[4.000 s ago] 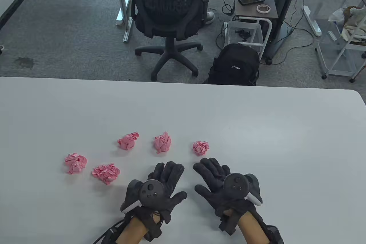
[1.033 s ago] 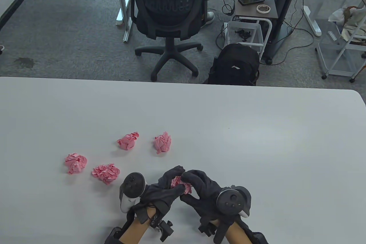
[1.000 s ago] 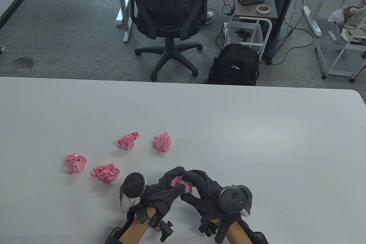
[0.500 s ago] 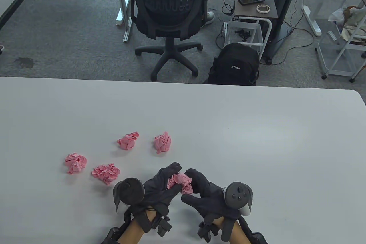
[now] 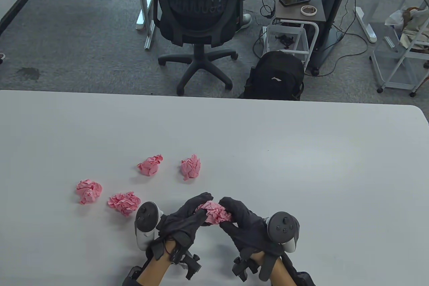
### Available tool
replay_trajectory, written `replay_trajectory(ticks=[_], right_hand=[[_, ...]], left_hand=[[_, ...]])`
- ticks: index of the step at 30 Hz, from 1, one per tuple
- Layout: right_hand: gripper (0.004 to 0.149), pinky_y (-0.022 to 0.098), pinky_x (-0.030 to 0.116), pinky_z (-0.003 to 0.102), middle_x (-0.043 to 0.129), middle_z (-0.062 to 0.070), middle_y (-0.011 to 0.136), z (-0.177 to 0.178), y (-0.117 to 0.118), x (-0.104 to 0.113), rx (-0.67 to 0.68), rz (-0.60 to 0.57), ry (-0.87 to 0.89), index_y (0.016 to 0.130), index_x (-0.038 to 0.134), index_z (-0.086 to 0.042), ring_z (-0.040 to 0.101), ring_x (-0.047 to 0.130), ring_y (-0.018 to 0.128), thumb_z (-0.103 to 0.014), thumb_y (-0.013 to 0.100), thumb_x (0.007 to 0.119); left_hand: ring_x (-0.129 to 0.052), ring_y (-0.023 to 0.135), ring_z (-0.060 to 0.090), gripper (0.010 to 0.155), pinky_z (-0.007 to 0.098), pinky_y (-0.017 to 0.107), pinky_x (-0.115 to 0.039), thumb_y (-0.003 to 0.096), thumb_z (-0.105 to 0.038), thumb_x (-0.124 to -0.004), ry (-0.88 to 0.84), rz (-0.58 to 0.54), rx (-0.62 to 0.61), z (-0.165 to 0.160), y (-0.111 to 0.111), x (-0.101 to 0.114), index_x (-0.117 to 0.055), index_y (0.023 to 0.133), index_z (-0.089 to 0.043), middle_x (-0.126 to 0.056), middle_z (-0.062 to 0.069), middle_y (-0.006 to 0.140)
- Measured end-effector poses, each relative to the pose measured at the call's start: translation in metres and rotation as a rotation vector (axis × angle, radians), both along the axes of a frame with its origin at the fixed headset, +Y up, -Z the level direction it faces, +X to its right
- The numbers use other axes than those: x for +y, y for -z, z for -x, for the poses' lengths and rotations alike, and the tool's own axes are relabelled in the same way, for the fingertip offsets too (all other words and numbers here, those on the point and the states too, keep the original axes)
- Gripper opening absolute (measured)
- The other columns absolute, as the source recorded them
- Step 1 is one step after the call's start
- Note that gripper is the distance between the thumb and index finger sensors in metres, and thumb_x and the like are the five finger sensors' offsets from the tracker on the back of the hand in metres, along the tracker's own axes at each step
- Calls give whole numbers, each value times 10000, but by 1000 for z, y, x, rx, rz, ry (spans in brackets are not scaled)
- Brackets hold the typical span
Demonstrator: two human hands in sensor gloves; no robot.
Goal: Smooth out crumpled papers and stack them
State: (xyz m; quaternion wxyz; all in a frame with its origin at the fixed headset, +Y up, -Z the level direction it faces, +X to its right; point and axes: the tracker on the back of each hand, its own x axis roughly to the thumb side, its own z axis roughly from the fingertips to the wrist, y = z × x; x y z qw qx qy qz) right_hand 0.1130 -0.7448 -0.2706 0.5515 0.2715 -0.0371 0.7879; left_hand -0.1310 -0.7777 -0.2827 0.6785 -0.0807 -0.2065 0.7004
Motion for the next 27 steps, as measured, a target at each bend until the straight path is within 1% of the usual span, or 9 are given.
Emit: replay_trajectory(ticks=[4, 6, 8, 10, 11, 13, 16, 22, 27], right_hand=[[532, 574, 674, 557, 686, 99, 966, -1, -3, 5, 0, -72, -4, 978, 649, -313, 335, 829, 727, -198, 481, 800], [490, 580, 663, 566, 681, 98, 971, -1, -3, 5, 20, -54, 13, 941, 705, -321, 343, 821, 735, -177, 479, 787], [476, 579, 668, 565, 676, 102, 983, 0, -2, 1, 39, -26, 39, 937, 709, -314, 347, 822, 743, -182, 485, 783], [497, 568, 678, 566, 659, 122, 1005, 3, -2, -2, 71, 10, 61, 974, 661, -276, 355, 822, 762, -308, 506, 823], [592, 561, 673, 578, 636, 150, 1020, 4, -2, -3, 83, 21, 61, 985, 637, -227, 389, 802, 781, -475, 494, 854], [738, 545, 678, 583, 634, 165, 1025, 6, -4, -3, 50, 31, 30, 1002, 567, -177, 411, 802, 783, -601, 465, 844], [753, 517, 700, 577, 697, 180, 980, 4, -3, -4, -70, 22, -62, 1014, 528, -120, 412, 849, 727, -513, 468, 866], [483, 473, 752, 553, 828, 163, 915, -5, -4, 0, -185, 16, -42, 938, 751, -177, 405, 924, 656, -427, 525, 775], [400, 484, 744, 555, 832, 141, 908, -14, -3, 2, -293, 41, -55, 877, 806, -179, 393, 920, 665, -349, 516, 786]], left_hand=[[-1023, 626, 315, 612, 502, 513, -814, 526, -451, -753, 133, -50, 64, 1, 0, 3, -687, 1025, -104, -891, 135, 832], [-1042, 578, 253, 609, 463, 489, -840, 527, -491, -721, 319, -147, 88, 4, -1, 9, -699, 1016, -130, -917, 85, 779], [-1036, 577, 234, 606, 457, 492, -837, 528, -499, -723, 317, -158, 114, 6, -3, 12, -700, 1014, -138, -914, 67, 772], [-988, 648, 285, 601, 497, 536, -789, 522, -447, -756, 256, -148, 153, 5, -5, 15, -672, 1031, -138, -866, 87, 829], [-947, 703, 304, 603, 512, 570, -757, 524, -418, -769, 257, -156, 142, 4, -5, 16, -641, 1048, -150, -819, 95, 875], [-910, 752, 296, 600, 507, 599, -739, 521, -382, -780, 300, -205, 138, 3, -7, 20, -617, 1059, -171, -764, 78, 920], [-911, 760, 278, 610, 494, 602, -751, 508, -366, -810, 242, -215, 68, -5, -8, 21, -624, 1059, -182, -747, 81, 938], [-901, 732, 280, 604, 502, 591, -741, 503, -331, -811, 269, -167, 6, -9, -6, 18, -632, 1064, -191, -730, 111, 931], [-997, 562, 225, 558, 484, 504, -807, 524, -476, -788, 386, -236, -4, -11, -6, 19, -729, 974, -151, -886, 68, 757]])
